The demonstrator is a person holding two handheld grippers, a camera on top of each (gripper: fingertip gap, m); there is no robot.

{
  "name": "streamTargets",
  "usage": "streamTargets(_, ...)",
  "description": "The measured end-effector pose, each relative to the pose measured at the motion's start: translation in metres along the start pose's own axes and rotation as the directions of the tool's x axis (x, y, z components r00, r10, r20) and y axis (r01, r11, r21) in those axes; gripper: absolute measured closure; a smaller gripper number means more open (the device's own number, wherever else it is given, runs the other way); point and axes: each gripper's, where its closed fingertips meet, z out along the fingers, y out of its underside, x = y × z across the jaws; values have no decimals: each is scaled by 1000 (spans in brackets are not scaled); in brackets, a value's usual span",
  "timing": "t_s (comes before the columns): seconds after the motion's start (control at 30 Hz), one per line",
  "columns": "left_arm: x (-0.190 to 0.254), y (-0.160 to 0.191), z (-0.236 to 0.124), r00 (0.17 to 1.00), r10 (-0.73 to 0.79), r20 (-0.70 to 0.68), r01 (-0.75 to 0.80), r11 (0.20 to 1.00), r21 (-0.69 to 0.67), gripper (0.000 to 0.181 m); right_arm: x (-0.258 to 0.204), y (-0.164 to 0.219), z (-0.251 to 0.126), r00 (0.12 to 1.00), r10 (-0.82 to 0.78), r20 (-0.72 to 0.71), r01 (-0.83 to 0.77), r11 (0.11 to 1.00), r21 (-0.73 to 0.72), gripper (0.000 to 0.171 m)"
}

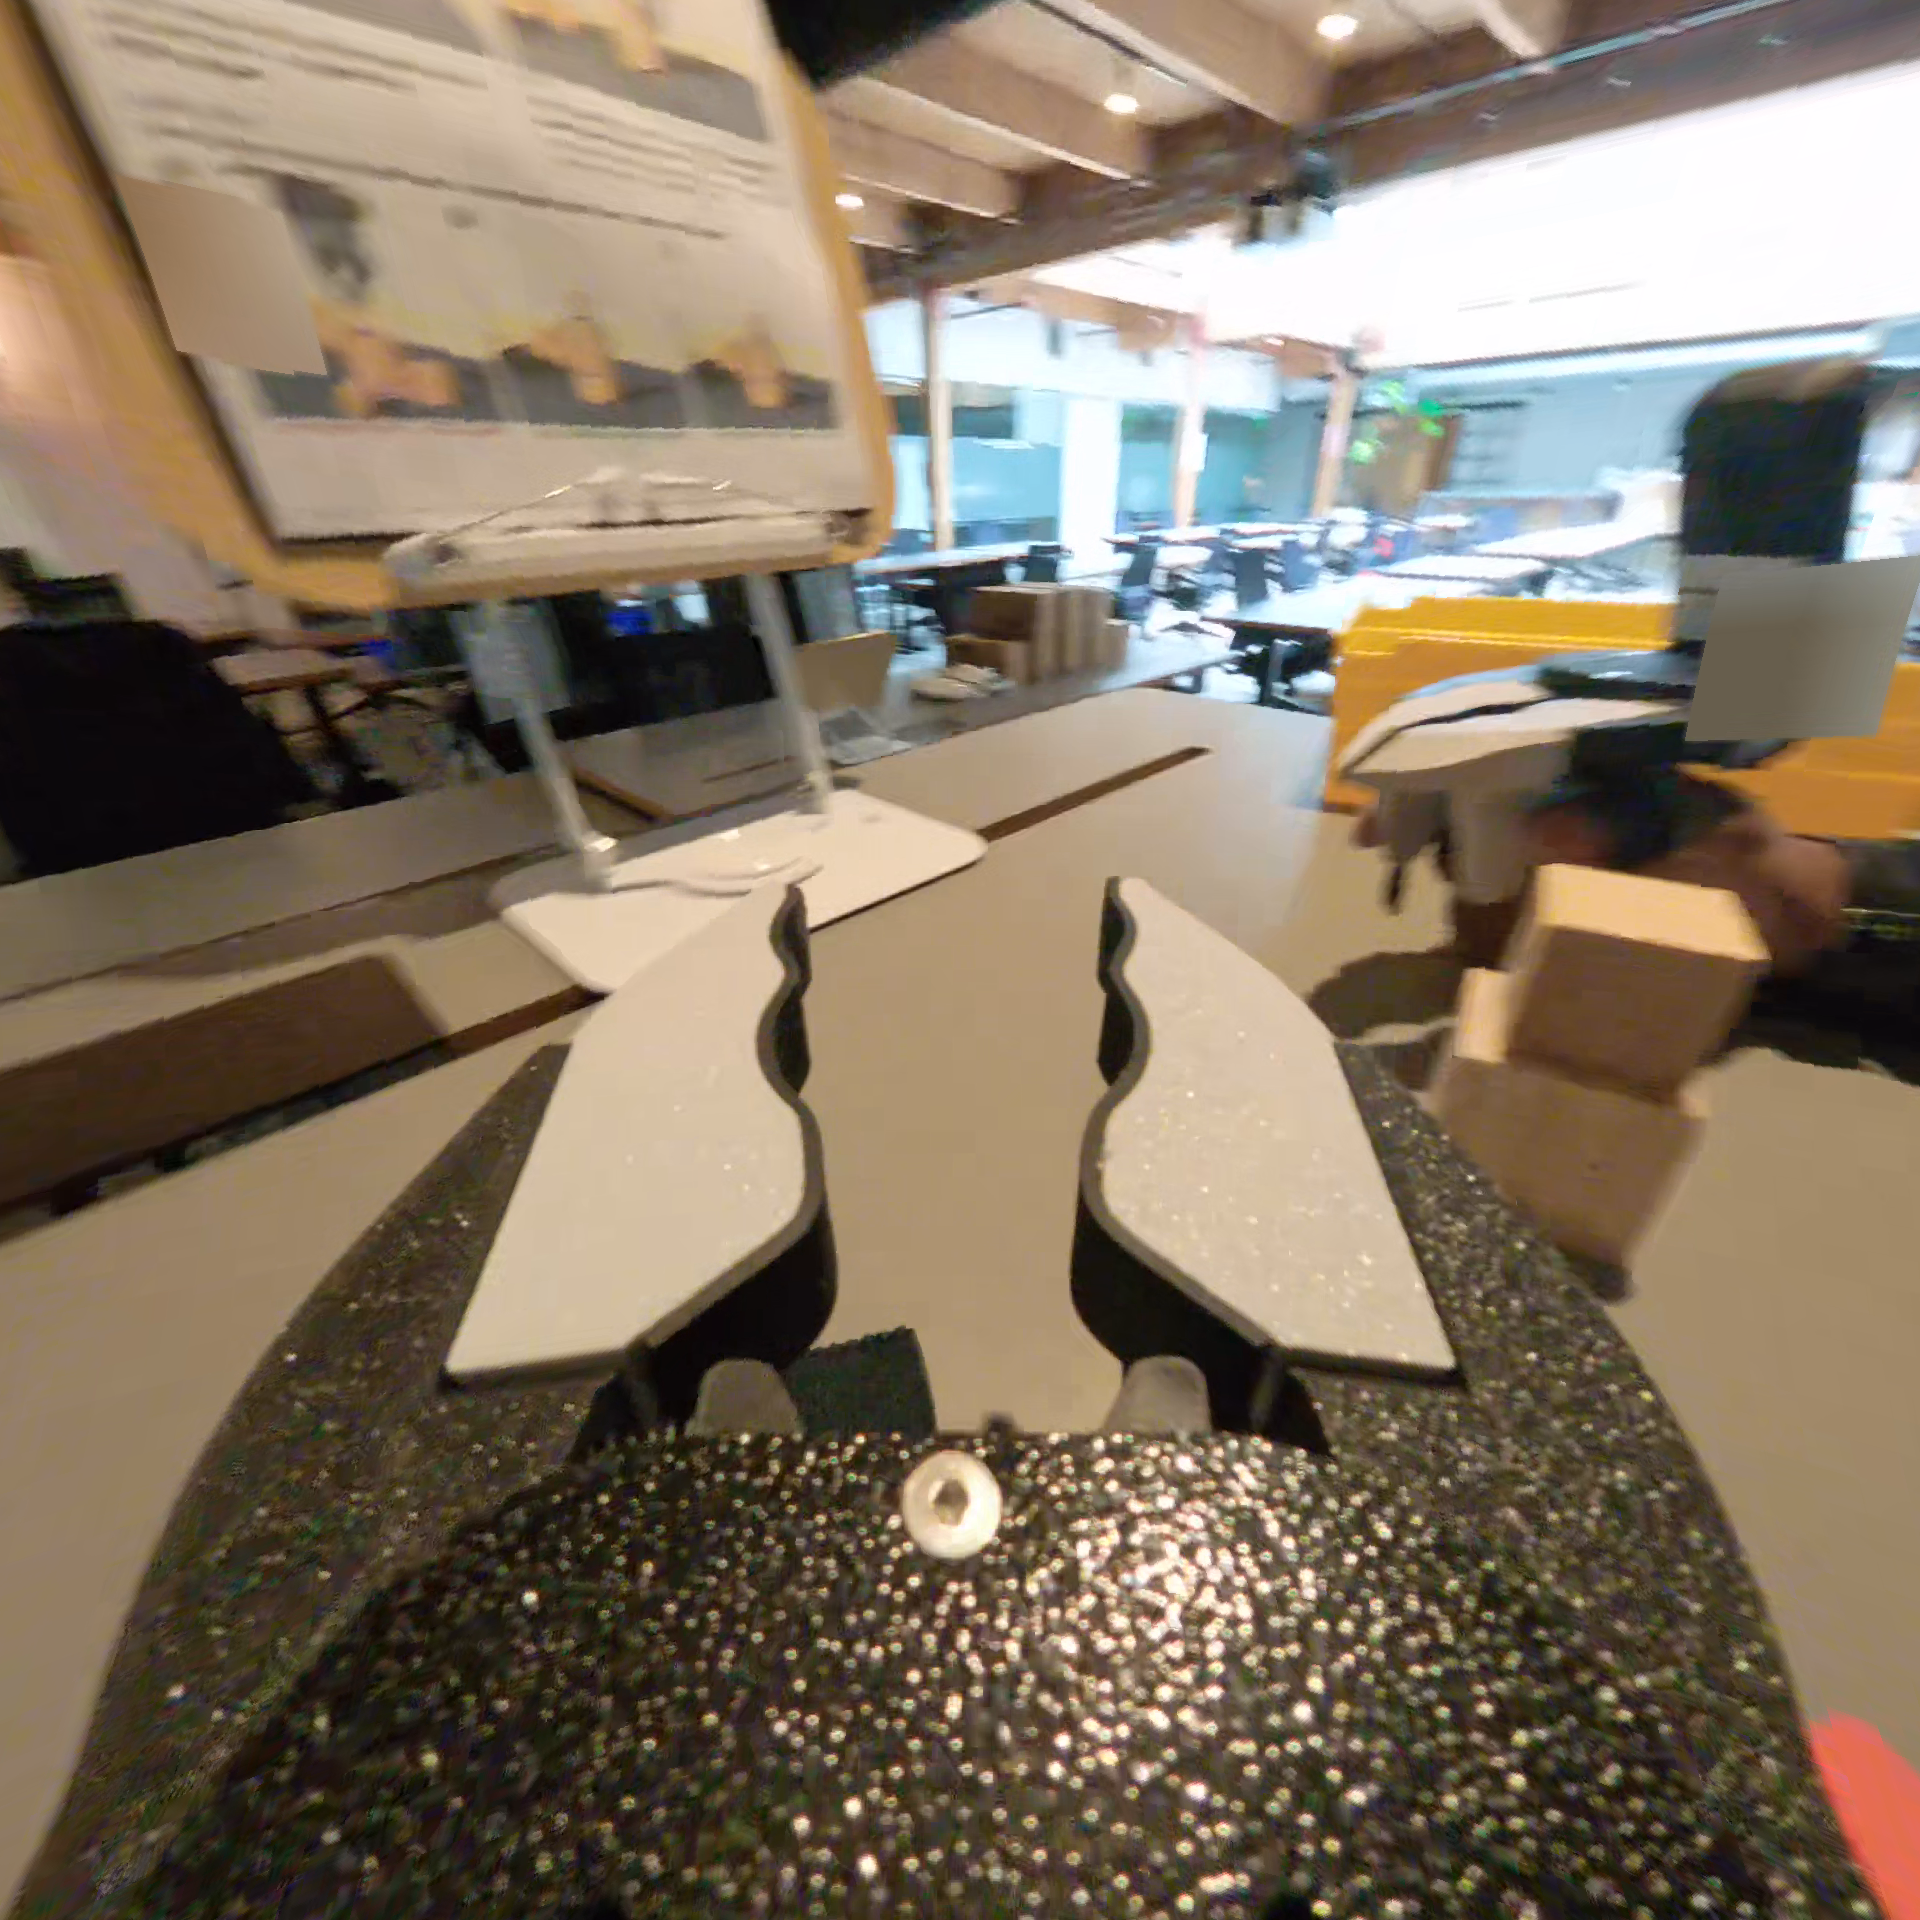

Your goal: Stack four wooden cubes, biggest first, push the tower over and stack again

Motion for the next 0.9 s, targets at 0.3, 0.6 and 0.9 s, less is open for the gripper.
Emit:
streamTargets(0.3,-24,-9,9,992,-123,31,120,988,101,128,-94,-109,-36,983,-160,85,126,940,318,171)
streamTargets(0.6,-29,-8,23,987,-159,6,158,982,103,129,-212,21,57,989,-127,68,140,960,-241,158)
streamTargets(0.9,-27,-7,26,988,-152,-5,152,984,89,132,-202,72,76,999,-1,51,26,863,-505,143)
